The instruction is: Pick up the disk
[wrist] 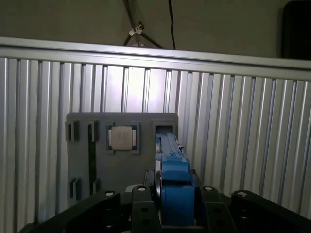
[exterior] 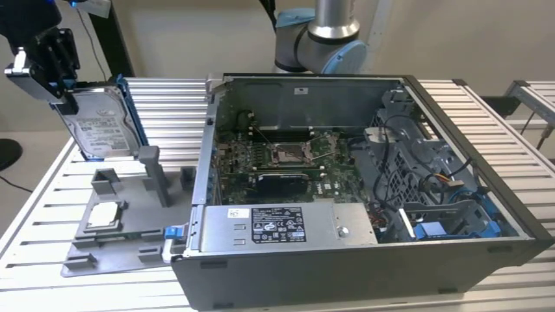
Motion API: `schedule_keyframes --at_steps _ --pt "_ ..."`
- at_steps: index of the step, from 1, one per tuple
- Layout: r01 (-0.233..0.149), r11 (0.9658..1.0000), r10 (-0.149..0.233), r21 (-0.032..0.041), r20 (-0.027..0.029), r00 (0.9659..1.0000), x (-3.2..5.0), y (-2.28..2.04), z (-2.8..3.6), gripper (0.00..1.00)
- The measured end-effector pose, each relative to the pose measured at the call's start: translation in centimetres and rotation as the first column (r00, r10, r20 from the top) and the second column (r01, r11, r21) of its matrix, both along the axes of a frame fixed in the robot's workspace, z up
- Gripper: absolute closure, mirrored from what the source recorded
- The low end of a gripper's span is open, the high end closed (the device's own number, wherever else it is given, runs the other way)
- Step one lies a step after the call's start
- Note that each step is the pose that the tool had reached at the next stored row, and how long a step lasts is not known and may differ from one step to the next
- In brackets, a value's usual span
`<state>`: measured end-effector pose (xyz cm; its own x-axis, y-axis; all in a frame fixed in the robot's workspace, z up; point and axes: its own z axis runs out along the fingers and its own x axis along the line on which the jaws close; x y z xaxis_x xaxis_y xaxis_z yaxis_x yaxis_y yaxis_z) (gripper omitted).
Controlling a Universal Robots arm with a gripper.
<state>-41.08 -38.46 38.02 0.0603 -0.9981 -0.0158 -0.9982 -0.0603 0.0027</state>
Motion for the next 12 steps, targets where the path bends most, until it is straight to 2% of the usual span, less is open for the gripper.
schedule_keyframes --at_steps 4,5,8,12 --pt "0.000 1.0000 0.000 0.0012 -0.0001 1.0000 -0.01 0.00 0.81 1.00" --pt "0.000 1.0000 0.000 0.0026 -0.0001 1.0000 -0.01 0.00 0.99 1.00" --pt "0.000 0.9999 0.000 0.0130 -0.0001 1.0000 -0.01 0.01 1.53 1.00" --pt "0.002 0.9999 -0.002 0.0143 -0.0001 1.0000 0.00 0.00 2.57 1.00"
